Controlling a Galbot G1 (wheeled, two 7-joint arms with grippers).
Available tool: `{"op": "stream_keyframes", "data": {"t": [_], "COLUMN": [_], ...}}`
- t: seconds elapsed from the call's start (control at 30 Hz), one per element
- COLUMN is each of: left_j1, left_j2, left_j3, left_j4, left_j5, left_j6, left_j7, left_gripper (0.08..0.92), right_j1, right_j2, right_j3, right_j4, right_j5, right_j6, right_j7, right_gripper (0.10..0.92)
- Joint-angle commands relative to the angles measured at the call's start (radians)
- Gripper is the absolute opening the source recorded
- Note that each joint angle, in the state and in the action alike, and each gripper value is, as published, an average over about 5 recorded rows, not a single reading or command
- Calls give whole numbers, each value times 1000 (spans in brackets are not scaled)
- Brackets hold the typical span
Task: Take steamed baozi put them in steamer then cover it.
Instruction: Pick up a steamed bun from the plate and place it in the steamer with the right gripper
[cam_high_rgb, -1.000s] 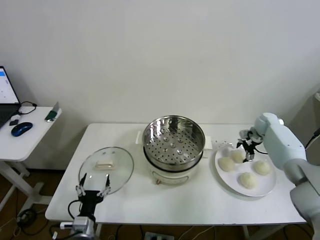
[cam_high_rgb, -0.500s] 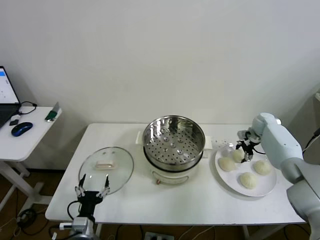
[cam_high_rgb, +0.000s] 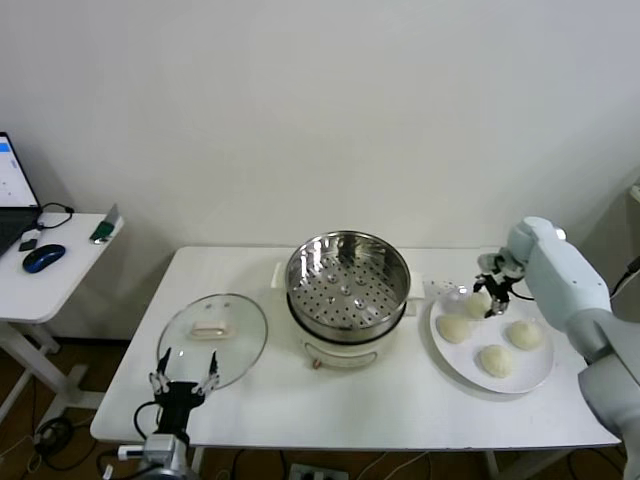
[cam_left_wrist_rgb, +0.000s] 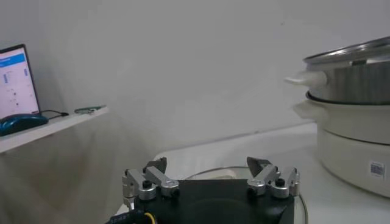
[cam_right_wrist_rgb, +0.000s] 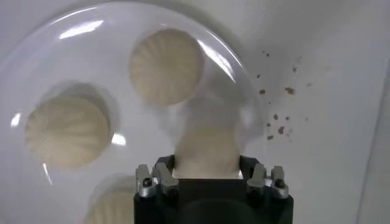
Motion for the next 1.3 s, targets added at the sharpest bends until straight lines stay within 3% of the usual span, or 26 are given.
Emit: {"op": "stream_keyframes", "data": {"t": [0.03, 0.27, 0.57, 0.9, 1.3], "left_j1": [9, 29, 39, 43, 48], "left_j2": [0, 3, 3, 8, 8], "left_j3": [0, -3, -1, -4, -4], "left_j4": [-7, -18, -23, -36, -39], "left_j5": [-1, -7, -14, -19, -22], "left_j6": [-2, -9, -11, -6, -1], "left_j7": [0, -4, -4, -4, -5], "left_gripper": [823, 823, 823, 823, 823], "right_j1": [111, 362, 541, 410, 262], "right_j2": [-23, -20, 141, 284, 369], "right_j3": [-145, -463, -636, -632, -600], "right_j4": [70, 244, 404, 547, 458], "right_j5": [111, 270, 288, 55, -124], "right_j6": [48, 132, 255, 346, 387], "right_j7": [-44, -77, -69, 12, 83], "right_gripper": [693, 695, 703, 704, 706]}}
